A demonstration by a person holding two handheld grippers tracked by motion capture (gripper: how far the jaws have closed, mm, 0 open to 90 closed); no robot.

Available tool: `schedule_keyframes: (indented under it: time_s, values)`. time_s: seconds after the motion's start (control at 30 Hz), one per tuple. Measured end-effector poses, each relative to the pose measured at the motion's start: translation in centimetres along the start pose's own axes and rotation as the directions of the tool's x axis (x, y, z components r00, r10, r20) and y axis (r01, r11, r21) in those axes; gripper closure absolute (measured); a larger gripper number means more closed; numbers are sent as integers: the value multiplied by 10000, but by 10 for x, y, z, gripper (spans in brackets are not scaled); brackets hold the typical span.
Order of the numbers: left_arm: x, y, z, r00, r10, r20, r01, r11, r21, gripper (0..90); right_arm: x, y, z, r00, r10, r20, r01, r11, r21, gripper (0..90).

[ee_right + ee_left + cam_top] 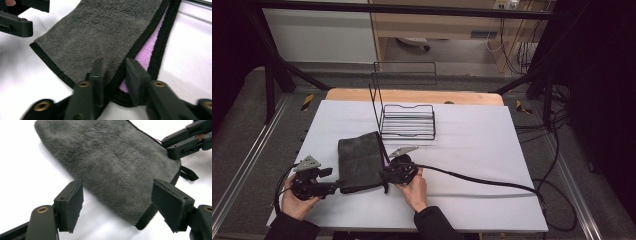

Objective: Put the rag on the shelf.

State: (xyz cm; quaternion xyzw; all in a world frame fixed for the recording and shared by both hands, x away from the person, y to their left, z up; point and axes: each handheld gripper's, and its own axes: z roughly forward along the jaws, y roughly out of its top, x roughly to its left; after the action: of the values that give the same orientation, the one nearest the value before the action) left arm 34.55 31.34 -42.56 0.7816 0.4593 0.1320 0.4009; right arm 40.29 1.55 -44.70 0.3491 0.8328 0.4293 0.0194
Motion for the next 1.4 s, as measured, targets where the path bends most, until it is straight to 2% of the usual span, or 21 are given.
schedule_keyframes:
  time_s: [0.07, 0.2, 0.37, 0.47, 0.53, 0.57, 0.67, 0.77, 0.87, 0.93, 1.03, 1.23, 1.3, 1.4]
  values:
    - [1, 0, 0, 9999, -88, 52, 88, 9999, -49, 261, -1, 3, -3, 10000, -27, 46, 27, 10000, -66, 812]
    - [1, 0, -1, 9998, -198, 100, 200, 9997, -136, 270, -4, 12, -11, 10000, -65, 11, 65, 9995, -301, 843]
    - [-1, -1, -1, 9992, -362, 195, 365, 9992, -134, 288, -10, 21, -19, 9964, -535, 661, 550, 9983, -207, 844]
    - [-5, -1, 2, 9979, -501, 401, 504, 9987, -76, 316, -13, 20, -18, 9932, -761, 885, 752, 9971, 142, 835]
    - [-8, -1, 6, 9984, -473, 304, 470, 9989, 95, 343, -15, 17, -14, 9913, -879, 976, 839, 9955, 437, 798]
    - [-10, -2, 9, 9985, -495, 224, 491, 9986, 180, 360, -16, 15, -12, 9900, -924, 1069, 878, 9950, 471, 741]
    - [-12, -4, 17, 9985, -529, 151, 521, 9974, 503, 429, -19, 14, -12, 9908, -758, 1123, 777, 9969, -128, 581]
    - [-14, -4, 22, 9976, -660, 220, 642, 9950, 770, 495, -24, 21, -13, 9927, -596, 1050, 667, 9956, -657, 529]
    - [-17, -7, 24, 9973, -702, 213, 682, 9942, 828, 547, -32, 28, -8, 9959, 10, 903, 68, 9963, -854, 539]
    - [-16, -8, 24, 9959, -869, 257, 844, 9926, 875, 566, -38, 31, 0, 9956, 40, 938, 41, 9963, -859, 558]
    - [-15, -9, 26, 9915, -1246, 360, 1207, 9879, 972, 584, -43, 34, 12, 9973, 147, 719, -85, 9963, -855, 577]
    - [-19, -9, 27, 9927, -1180, 260, 1149, 9884, 997, 627, -42, 40, 32, 9979, -142, 632, 181, 9979, -625, 615]
    - [-20, -8, 27, 9937, -1102, 223, 1074, 9890, 1016, 637, -41, 40, 38, 9978, -300, 599, 332, 9980, -529, 681]
    - [-20, -8, 27, 9937, -1101, 216, 1073, 9889, 1032, 642, -41, 41, 41, 9983, -193, 548, 225, 9980, -584, 793]
